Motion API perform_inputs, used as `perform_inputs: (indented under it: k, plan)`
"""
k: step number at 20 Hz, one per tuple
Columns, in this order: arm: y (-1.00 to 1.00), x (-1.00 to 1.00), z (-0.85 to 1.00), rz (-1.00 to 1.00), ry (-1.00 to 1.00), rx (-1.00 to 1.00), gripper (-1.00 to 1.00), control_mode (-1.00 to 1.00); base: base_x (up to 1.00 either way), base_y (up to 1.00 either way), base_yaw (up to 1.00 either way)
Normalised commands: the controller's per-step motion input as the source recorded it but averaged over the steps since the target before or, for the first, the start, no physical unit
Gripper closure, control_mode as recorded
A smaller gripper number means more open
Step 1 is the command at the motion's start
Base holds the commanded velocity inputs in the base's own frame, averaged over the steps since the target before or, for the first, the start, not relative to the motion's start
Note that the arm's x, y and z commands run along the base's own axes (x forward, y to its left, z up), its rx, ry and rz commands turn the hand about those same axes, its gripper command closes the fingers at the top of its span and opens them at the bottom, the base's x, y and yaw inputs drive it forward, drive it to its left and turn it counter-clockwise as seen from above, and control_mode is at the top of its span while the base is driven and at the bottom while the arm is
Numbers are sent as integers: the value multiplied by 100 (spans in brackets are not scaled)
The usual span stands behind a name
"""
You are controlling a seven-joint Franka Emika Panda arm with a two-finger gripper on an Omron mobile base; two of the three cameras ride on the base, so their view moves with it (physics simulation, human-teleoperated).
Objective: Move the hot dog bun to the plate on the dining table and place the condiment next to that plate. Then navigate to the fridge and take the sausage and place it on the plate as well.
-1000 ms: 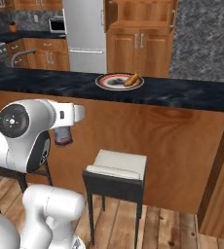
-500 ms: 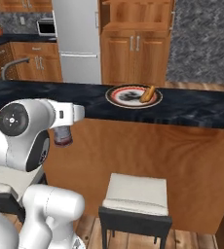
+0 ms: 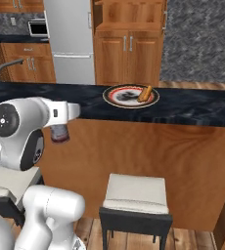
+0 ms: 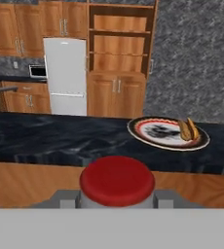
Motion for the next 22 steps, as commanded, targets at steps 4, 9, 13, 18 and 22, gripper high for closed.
perform_inputs:
  k: [4,9,13,18,22]
  plan:
    - [55,4,31,0,-20,0,100,-100,0,0,0]
    - [46,50,20,0,-12,0,100,-100,0,0,0]
    - [6,97,2,0,-1,0,100,-100,0,0,0]
    - [-4,100,0,0,2,0,100,-100,0,0,0]
    - [0,99,0,0,2,0,100,-100,0,0,0]
